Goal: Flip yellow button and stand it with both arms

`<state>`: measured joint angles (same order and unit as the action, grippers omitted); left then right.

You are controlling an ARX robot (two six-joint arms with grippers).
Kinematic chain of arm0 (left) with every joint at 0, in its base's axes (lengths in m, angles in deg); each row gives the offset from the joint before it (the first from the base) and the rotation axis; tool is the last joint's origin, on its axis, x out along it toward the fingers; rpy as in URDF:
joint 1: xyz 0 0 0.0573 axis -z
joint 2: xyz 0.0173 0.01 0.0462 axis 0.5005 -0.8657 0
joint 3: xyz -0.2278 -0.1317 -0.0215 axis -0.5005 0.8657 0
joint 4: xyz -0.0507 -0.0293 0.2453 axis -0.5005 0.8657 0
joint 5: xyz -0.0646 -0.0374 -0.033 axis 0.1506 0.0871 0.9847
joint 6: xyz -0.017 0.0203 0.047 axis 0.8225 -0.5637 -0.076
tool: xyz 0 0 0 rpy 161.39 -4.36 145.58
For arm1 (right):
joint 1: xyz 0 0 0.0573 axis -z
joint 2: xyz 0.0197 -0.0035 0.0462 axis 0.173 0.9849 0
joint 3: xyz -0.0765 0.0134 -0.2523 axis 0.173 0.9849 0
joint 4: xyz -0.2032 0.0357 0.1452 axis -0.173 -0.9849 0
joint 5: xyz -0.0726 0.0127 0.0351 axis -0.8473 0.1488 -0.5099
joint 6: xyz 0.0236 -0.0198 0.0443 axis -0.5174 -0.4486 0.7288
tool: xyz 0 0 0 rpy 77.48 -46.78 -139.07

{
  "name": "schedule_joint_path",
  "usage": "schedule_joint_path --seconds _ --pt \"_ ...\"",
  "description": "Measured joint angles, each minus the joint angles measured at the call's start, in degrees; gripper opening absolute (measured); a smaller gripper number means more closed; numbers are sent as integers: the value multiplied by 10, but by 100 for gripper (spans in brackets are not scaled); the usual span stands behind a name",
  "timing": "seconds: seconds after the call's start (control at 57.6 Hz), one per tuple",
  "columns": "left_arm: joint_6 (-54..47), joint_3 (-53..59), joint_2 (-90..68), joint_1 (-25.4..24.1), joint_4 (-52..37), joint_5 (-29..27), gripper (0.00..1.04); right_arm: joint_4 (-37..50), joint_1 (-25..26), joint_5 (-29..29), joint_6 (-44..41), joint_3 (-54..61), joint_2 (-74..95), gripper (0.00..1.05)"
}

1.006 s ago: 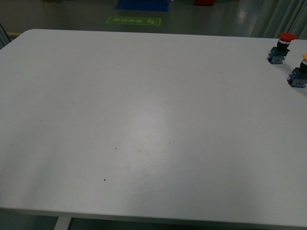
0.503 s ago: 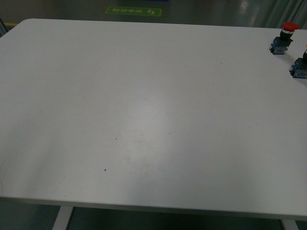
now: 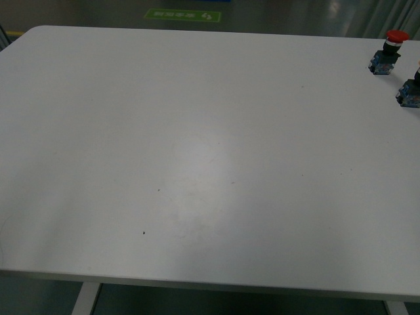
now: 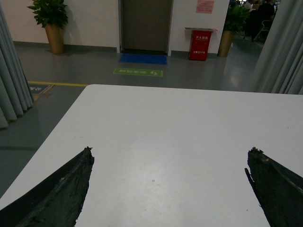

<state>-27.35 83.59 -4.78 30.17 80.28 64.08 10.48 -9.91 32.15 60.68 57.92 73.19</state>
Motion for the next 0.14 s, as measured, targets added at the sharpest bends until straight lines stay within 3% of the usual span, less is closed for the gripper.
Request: schedule_joint_path --seconds 0.139 --pt "0 0 0 0 0 0 98 0 0 0 0 0 0 97"
